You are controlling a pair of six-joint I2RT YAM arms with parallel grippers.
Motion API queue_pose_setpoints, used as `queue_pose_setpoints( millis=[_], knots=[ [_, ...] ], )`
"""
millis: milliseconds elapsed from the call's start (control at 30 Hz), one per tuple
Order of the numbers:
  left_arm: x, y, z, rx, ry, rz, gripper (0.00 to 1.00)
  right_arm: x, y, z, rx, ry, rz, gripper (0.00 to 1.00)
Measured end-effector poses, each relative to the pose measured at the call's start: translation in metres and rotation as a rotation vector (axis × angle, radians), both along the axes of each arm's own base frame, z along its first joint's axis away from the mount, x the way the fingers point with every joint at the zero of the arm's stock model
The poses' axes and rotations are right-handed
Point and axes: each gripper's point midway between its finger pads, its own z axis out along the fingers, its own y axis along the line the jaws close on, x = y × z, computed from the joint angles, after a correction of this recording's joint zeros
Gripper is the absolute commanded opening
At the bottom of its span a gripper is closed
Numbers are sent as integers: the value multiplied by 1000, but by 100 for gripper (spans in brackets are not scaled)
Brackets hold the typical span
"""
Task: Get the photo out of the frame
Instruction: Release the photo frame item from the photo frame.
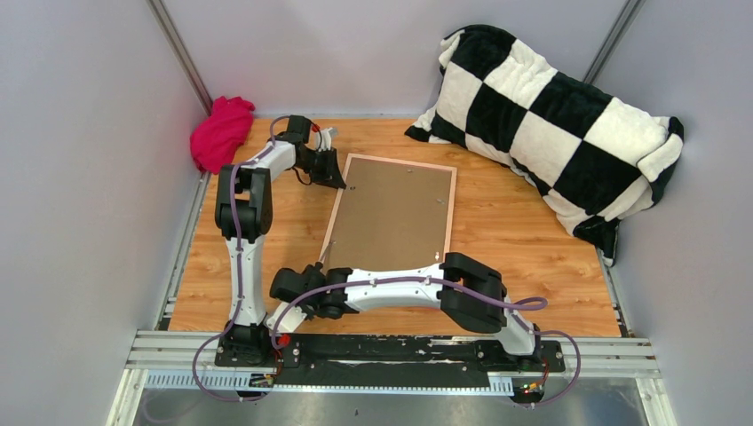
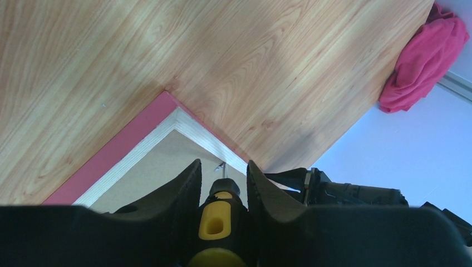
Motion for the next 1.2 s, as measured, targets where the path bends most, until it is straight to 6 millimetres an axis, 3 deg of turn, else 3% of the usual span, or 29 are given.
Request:
queue_pose_setpoints(
  millis=[1200],
  knots=[
    [1, -1, 0, -8, -4, -1, 0, 5, 0, -7, 9, 10, -10, 0]
  ],
)
